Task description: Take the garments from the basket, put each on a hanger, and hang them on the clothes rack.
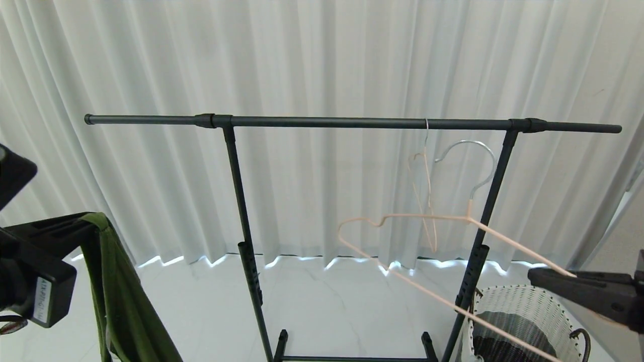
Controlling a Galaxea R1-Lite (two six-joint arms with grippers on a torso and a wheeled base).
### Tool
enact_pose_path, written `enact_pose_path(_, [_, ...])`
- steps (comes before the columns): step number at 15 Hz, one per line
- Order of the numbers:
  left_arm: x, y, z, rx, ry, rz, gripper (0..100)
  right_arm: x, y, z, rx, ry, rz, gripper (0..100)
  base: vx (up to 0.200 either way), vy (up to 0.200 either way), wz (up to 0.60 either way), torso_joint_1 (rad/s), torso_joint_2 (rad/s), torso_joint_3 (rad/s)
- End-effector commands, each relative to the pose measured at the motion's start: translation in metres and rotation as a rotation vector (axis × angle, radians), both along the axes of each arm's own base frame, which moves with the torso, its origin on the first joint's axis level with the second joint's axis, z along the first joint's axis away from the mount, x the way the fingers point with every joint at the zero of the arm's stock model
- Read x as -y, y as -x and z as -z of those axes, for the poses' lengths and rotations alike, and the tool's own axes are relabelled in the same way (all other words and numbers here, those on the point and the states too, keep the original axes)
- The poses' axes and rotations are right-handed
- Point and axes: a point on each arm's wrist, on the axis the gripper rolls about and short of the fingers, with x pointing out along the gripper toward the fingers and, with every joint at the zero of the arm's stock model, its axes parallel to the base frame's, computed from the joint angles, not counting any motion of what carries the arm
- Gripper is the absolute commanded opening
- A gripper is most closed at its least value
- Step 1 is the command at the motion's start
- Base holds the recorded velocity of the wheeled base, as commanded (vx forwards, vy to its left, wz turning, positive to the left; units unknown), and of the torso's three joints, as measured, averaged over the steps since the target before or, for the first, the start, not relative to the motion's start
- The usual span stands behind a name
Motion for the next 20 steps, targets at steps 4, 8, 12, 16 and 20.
enact_pose_path(4, [0.019, -0.026, 0.011, -0.059, -0.063, -0.053, 0, 0.005, 0.031, 0.004, 0.028, -0.041, -0.178, 0, 0.000, 0.000, 0.00, 0.000, 0.00, 0.000])
enact_pose_path(8, [0.037, -0.051, 0.016, -0.059, -0.017, -0.133, 0, 0.000, 0.035, 0.003, 0.028, -0.050, -0.237, 0, 0.000, 0.000, 0.00, 0.000, 0.00, 0.000])
enact_pose_path(12, [0.061, -0.084, 0.002, -0.015, 0.170, -0.281, 0, -0.012, 0.031, -0.006, 0.063, -0.142, -0.266, 0, 0.000, 0.000, 0.00, 0.000, 0.00, 0.000])
enact_pose_path(16, [0.080, -0.091, 0.000, -0.019, 0.224, -0.252, 0, -0.026, 0.029, -0.001, 0.035, -0.124, -0.311, 0, 0.000, 0.000, 0.00, 0.000, 0.00, 0.000])
enact_pose_path(20, [0.090, -0.087, -0.003, -0.014, 0.277, -0.223, 0, -0.047, 0.016, 0.007, 0.041, -0.140, -0.304, 0, 0.000, 0.000, 0.00, 0.000, 0.00, 0.000])
